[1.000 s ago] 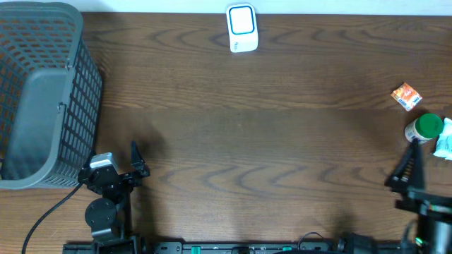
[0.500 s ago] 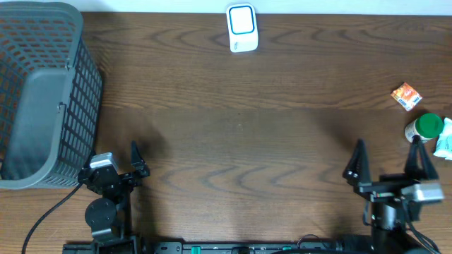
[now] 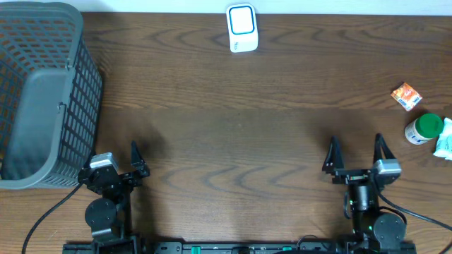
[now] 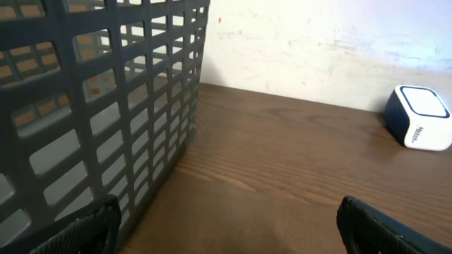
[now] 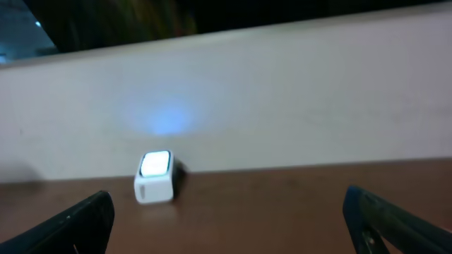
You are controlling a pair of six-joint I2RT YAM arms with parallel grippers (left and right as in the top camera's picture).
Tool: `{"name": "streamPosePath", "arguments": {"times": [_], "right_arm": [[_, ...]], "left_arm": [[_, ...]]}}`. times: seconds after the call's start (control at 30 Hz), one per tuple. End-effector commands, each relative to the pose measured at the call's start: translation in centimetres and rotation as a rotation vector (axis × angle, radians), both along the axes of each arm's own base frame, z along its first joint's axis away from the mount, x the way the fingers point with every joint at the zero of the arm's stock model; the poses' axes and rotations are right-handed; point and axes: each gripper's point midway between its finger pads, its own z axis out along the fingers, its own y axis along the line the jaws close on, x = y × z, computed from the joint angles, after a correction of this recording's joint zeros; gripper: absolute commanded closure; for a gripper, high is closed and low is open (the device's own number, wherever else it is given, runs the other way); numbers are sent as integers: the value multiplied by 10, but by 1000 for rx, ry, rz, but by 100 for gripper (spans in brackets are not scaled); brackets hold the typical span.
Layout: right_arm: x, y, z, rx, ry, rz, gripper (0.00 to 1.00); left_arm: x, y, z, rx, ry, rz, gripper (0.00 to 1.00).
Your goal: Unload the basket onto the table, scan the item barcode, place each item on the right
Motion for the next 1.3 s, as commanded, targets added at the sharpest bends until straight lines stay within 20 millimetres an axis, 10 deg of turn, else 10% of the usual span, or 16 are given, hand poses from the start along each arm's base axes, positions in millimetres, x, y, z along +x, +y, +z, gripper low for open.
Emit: {"name": "streamPosePath", "arguments": {"times": [0.0,0.23,1.27], "right_arm": [[2,0,-11,-8,30,-3,1],[4,6,-70,-15,270,19,1],[4,5,-69,-15,268,16,1]], "left_arm": [[0,-2,-15,-3,42,-11,2],[0,-2,-15,-3,42,-10,2],[2,-22,-14,-74,30,-88,2]]}}
